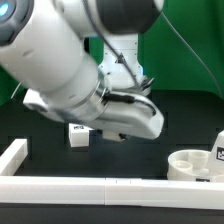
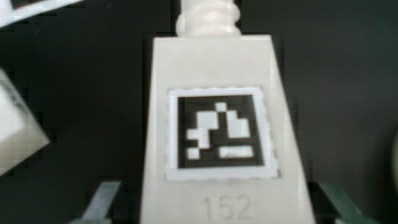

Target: Assemble stool

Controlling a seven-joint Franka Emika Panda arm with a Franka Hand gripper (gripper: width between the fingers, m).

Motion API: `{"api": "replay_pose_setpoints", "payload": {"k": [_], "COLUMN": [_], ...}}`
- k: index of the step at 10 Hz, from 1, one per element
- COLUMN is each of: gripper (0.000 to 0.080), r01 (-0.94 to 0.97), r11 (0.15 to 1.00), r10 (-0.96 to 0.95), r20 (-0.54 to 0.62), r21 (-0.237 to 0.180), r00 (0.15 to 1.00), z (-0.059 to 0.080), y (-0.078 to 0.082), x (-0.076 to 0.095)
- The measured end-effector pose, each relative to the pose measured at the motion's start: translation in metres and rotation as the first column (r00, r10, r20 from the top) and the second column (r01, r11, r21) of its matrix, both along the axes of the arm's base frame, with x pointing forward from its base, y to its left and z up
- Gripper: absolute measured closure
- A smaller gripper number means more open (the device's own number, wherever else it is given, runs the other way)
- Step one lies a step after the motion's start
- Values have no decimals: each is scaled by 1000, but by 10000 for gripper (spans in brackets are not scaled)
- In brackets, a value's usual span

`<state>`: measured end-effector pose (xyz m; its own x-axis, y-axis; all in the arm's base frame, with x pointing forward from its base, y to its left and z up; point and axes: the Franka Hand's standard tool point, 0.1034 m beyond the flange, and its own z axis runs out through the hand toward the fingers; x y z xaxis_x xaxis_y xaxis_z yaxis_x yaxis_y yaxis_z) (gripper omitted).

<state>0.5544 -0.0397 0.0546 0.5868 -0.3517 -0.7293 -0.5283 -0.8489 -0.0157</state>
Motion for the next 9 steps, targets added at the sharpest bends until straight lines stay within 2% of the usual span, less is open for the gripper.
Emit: {"api": "replay_pose_setpoints", "payload": {"k": [2, 6, 7, 9], "gripper": [462, 462, 462, 462], "r01": [0, 9, 12, 30], "r11": [1000, 999, 998, 995], "r10": [0, -6, -2, -4], "r20": [-2, 70, 150, 258], "r21": [-18, -42, -65, -99], "r00": [1000, 998, 989, 966], "z": [5, 1, 5, 30], "y": [14, 9, 8, 20], "x": [3, 15, 29, 39]}}
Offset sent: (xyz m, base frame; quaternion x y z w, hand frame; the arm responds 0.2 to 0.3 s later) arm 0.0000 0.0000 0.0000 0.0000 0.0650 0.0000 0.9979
